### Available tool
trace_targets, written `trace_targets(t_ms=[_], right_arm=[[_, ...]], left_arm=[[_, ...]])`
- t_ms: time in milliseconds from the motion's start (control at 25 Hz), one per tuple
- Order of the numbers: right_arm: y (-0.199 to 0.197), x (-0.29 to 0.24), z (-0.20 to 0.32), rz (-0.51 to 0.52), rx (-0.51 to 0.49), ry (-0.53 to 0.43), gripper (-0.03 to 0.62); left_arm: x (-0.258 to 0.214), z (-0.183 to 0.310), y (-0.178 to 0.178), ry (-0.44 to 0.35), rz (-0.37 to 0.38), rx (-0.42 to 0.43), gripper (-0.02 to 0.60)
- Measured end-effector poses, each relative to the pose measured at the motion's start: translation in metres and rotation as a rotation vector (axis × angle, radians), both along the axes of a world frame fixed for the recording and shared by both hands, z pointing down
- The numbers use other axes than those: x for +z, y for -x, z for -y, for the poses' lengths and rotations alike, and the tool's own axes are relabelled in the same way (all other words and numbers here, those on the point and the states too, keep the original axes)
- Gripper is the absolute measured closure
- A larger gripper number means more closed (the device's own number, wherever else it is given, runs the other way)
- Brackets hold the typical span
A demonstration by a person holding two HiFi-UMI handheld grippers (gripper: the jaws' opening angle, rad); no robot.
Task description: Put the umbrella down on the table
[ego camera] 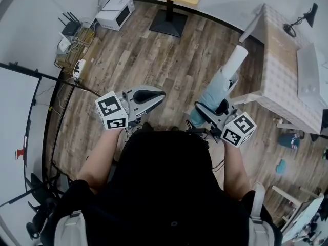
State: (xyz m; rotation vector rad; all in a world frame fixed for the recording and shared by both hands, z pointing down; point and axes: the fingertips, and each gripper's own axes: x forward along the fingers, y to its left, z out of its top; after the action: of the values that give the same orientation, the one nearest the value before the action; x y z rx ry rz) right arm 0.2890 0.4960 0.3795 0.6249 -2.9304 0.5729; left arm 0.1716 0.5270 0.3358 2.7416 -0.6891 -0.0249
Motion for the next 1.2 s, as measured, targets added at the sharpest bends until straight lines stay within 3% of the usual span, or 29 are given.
trace_targets(t_ms=[440,800,1200], right_arm=[[-0.044,0.023,-0.022,-0.040,0.008,0.011,0.293],[-0.042,0.041,-0.019,-0.018,0.013,0.066,0.293],[-0.036,0.046,0.049,-0.043,0.055,0.069,0.293]], left_arm=[[0.021,-0.018,-0.052,0.045,-0.005,0.021,0.571],[0.035,-0.008,-0.043,0.096,-0.006,-0.003,0.571],[0.042,0.073,-0.018,0.073,-0.046,-0.020,0.571]])
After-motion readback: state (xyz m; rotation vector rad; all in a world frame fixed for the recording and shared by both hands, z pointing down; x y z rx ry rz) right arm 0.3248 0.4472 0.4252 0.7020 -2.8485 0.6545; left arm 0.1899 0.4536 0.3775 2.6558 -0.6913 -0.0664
